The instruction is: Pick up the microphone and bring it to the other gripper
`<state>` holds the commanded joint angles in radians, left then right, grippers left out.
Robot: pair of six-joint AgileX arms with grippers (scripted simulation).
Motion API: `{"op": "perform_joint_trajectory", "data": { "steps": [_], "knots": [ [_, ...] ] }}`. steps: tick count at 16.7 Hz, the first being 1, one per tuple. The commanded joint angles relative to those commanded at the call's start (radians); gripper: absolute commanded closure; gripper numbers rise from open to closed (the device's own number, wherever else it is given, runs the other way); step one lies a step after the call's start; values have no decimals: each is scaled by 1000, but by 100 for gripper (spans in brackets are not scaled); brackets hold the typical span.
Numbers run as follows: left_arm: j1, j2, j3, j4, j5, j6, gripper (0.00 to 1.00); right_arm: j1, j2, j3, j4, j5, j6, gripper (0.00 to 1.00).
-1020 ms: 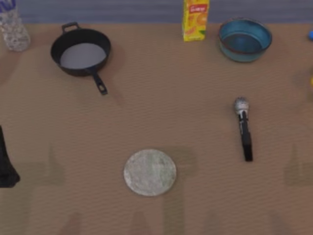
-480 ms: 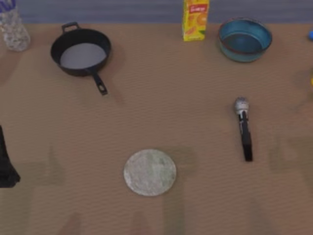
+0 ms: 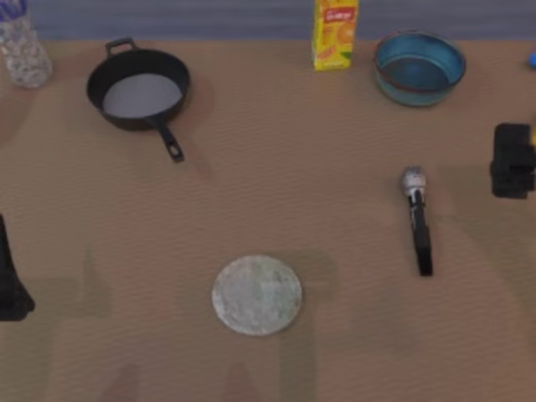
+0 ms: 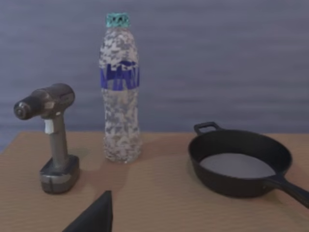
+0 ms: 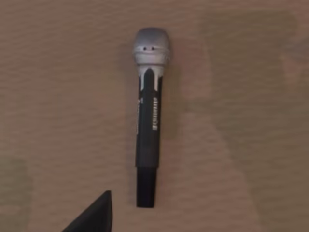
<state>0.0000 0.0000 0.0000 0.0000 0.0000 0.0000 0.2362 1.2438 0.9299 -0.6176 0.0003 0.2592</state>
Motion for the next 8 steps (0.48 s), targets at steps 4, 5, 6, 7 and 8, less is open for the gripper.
{"op": "perform_joint_trajectory", "data": {
  "steps": [4, 5, 6, 7, 8],
  "knots": [
    [0, 0, 0, 0, 0, 0, 0, 63, 352, 261, -164, 5, 69, 0],
    [0, 0, 0, 0, 0, 0, 0, 77, 430, 317, -200, 5, 83, 0],
    [0, 0, 0, 0, 0, 0, 0, 90, 501, 368, -232, 6, 97, 0],
    [0, 0, 0, 0, 0, 0, 0, 101, 565, 414, -262, 6, 109, 0],
    [0, 0, 0, 0, 0, 0, 0, 112, 622, 455, -288, 7, 119, 0]
  ]
}}
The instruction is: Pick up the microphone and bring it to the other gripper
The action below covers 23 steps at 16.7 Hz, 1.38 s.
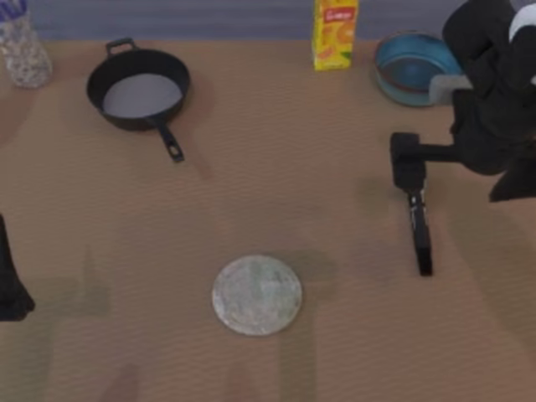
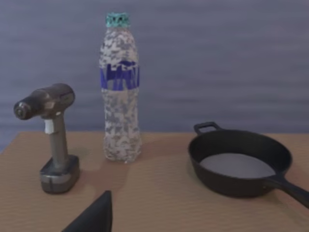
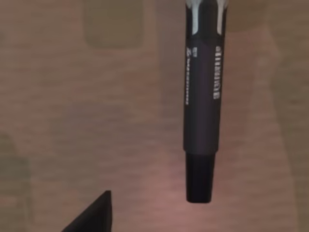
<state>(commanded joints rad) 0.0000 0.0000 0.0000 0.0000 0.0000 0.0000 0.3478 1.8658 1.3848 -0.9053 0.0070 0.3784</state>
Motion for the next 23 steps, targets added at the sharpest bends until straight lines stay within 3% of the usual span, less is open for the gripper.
{"op": "perform_joint_trajectory", "data": {
  "steps": [10, 18, 23],
  "knots": [
    [0, 0, 0, 0, 0, 0, 0, 21, 142, 99, -60, 1, 26, 0],
    [0, 0, 0, 0, 0, 0, 0, 25, 305, -14, 221, 3, 28, 0],
    [0, 0, 0, 0, 0, 0, 0, 25, 333, -32, 260, 3, 29, 0]
  ]
}}
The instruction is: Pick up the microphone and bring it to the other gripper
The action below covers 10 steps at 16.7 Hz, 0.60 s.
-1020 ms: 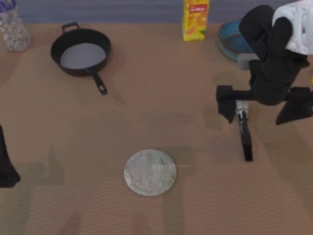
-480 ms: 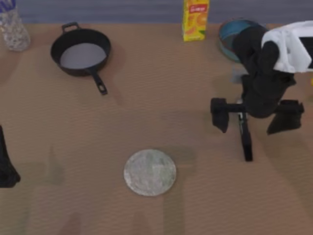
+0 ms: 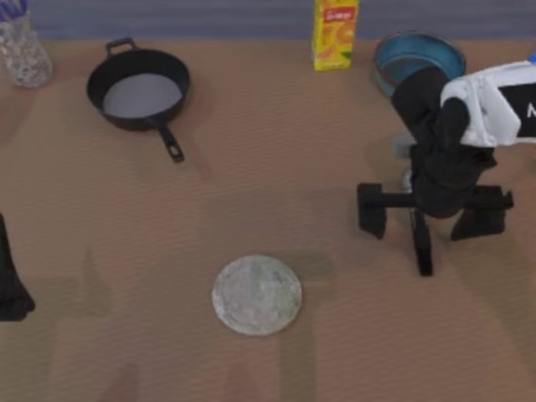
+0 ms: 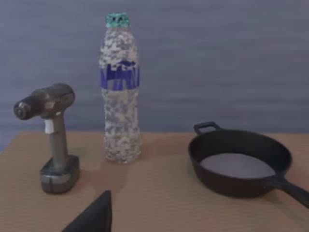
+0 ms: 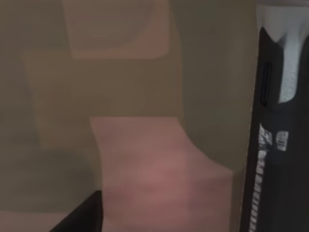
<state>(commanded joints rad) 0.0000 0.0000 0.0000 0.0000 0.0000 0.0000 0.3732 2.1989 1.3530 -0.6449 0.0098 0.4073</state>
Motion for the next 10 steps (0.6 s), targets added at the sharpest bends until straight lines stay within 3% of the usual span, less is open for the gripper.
{"op": "perform_joint_trajectory", "data": {
  "steps": [1, 10],
  "knots": [
    [0, 0, 0, 0, 0, 0, 0, 0, 0, 0, 0, 0, 0, 0],
    [0, 0, 0, 0, 0, 0, 0, 0, 0, 0, 0, 0, 0, 68]
  ]
}}
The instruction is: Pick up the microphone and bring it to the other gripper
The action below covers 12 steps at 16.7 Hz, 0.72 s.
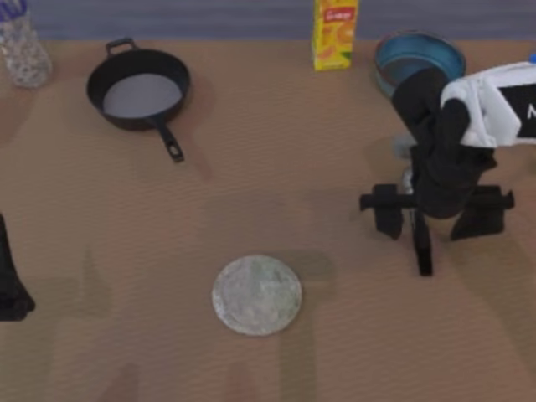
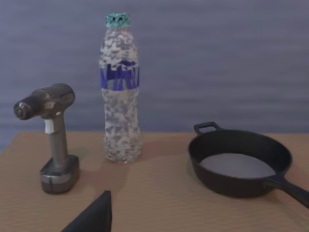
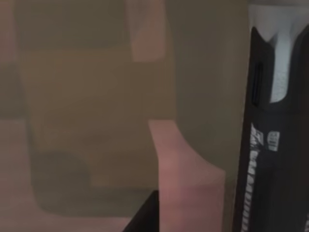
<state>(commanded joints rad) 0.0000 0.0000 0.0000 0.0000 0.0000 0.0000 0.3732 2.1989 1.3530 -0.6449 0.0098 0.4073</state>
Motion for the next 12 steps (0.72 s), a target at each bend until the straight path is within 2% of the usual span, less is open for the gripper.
{"op": "perform_joint_trajectory", "data": {
  "steps": [4, 12],
  "knots": [
    [0, 0, 0, 0, 0, 0, 0, 0, 0, 0, 0, 0, 0, 98],
    [0, 0, 0, 0, 0, 0, 0, 0, 0, 0, 0, 0, 0, 100]
  ]
}}
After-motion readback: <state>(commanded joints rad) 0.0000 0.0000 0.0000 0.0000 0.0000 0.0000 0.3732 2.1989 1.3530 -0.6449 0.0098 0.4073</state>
